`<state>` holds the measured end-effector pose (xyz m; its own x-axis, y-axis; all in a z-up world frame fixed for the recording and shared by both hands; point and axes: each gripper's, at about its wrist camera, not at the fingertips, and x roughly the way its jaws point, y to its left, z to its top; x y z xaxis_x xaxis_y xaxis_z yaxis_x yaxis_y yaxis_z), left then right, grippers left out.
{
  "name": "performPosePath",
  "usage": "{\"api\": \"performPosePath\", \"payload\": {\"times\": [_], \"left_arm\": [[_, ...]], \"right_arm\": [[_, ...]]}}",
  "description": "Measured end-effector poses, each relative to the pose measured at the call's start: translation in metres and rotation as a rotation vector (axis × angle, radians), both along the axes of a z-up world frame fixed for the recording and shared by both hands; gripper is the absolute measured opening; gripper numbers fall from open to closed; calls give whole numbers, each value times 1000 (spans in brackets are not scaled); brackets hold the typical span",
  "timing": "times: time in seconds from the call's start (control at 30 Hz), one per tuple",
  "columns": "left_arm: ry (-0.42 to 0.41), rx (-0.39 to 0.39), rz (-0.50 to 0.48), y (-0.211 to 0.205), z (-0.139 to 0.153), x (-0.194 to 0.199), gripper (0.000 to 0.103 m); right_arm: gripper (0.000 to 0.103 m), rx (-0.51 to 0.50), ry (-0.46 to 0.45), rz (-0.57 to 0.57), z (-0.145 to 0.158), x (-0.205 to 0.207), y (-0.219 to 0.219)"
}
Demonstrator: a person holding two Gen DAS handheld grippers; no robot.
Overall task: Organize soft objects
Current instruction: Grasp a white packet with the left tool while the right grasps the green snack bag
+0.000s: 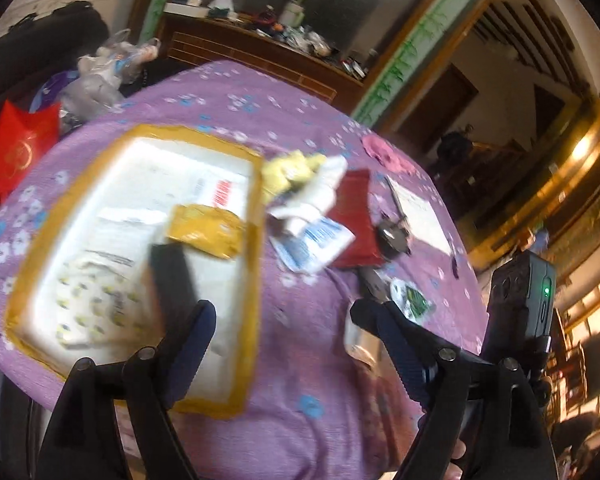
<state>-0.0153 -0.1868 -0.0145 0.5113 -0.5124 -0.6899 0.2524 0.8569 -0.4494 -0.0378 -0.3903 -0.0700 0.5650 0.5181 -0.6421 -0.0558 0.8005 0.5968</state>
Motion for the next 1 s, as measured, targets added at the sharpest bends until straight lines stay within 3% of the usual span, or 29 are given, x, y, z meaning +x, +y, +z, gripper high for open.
{"api": "performPosePath", "payload": {"times": [0.23, 0.37, 0.57, 0.73, 0.83, 1.0], "left_arm": [[9, 45, -63, -46, -12, -8, 86], [72, 45, -113, -65, -31, -7, 86], [95, 56, -164, -78, -42, -11, 86], [80, 60, -126, -69, -39, -6, 86], [75, 70, -113, -69, -36, -1, 86], [109, 100, -229, -102, -48, 12, 89]], "right_arm": [[85, 19, 38, -52, -15, -28, -41], [85, 3, 46, -104, -19, -51, -65], [85, 2, 31, -203, -25, -85, -100], [85, 2, 45, -189, -30, -83, -102], [85, -50, 21, -203, -22, -75, -101], [85, -133, 28, -269, -7, -52, -126]]}}
